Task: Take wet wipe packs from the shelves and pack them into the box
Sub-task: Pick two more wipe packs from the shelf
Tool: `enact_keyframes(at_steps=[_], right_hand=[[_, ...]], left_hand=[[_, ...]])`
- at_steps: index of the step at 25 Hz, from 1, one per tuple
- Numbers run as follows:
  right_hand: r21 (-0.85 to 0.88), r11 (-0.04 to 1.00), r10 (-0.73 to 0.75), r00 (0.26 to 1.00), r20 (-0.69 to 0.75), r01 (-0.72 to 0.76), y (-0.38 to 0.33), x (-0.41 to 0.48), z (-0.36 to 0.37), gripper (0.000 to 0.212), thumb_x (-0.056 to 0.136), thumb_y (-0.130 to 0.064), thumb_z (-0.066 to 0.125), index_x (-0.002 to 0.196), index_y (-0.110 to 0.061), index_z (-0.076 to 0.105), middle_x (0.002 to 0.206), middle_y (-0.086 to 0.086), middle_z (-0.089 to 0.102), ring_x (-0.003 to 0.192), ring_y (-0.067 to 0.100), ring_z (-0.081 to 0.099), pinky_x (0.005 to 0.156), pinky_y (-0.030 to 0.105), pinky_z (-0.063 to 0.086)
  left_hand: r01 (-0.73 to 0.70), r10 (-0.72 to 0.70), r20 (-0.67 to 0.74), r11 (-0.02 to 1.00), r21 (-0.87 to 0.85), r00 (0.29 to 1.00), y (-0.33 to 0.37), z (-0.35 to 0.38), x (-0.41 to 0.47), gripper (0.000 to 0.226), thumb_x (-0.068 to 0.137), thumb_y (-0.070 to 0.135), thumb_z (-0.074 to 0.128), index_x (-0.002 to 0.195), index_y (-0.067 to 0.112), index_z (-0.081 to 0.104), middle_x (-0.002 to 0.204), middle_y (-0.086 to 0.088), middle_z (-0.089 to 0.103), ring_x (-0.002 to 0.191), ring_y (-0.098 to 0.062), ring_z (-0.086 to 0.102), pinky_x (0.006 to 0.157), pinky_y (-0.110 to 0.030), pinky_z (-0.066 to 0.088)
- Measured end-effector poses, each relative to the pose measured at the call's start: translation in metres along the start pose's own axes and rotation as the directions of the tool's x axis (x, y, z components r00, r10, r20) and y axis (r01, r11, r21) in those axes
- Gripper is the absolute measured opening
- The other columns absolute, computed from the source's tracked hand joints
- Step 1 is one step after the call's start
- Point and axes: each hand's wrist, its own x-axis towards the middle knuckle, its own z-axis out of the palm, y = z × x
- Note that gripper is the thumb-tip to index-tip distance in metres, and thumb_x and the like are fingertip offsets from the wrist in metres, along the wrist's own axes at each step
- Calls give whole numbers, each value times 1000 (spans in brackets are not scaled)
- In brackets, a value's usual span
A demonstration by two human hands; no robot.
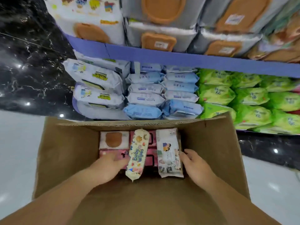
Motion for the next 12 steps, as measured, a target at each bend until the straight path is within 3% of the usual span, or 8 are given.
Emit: enact_keyframes(at_steps=[2,4,7,10,12], right_hand=[[-2,998,62,998,15,-62,15,48,16,58,101,-54,45,144,-16,42,132,4,57,105,17,53,92,33,43],[30,992,122,991,49,-124,28,88,32,64,98,-52,54,146,-13,38,140,7,54,108,19,52,88,29,39],[134,968,197,973,122,-212,50,134,52,64,86,-45,75,136,-18,47,129,2,63,110,20,63,87,30,48],[220,947,201,965,167,-235,73,166,66,39,77,-29,86,106,-23,61,100,-4,73,84,12,71,65,26,53],[278,930,179,957,228,-241,84,179,67,43,74,-25,88,111,-22,67,97,-2,78,84,16,76,65,28,55]], left_hand=[[23,-22,29,999,-40,999,-18,25,58,69,66,75,69,116,28,61,124,6,69,113,-15,67,102,-38,52],[32,-30,26,996,-84,999,-32,45,105,71,54,76,72,107,30,61,109,8,75,97,-13,73,89,-40,59],[59,-62,-26,994,-94,998,-31,57,136,60,68,62,82,110,27,59,107,11,72,91,-11,72,79,-32,59],[84,-61,97,964,-252,993,-35,68,155,36,77,41,86,106,29,69,105,7,78,92,-13,76,88,-39,61],[92,-56,128,949,-303,990,-36,75,161,40,73,41,89,107,31,71,101,9,79,93,-14,77,90,-42,60]])
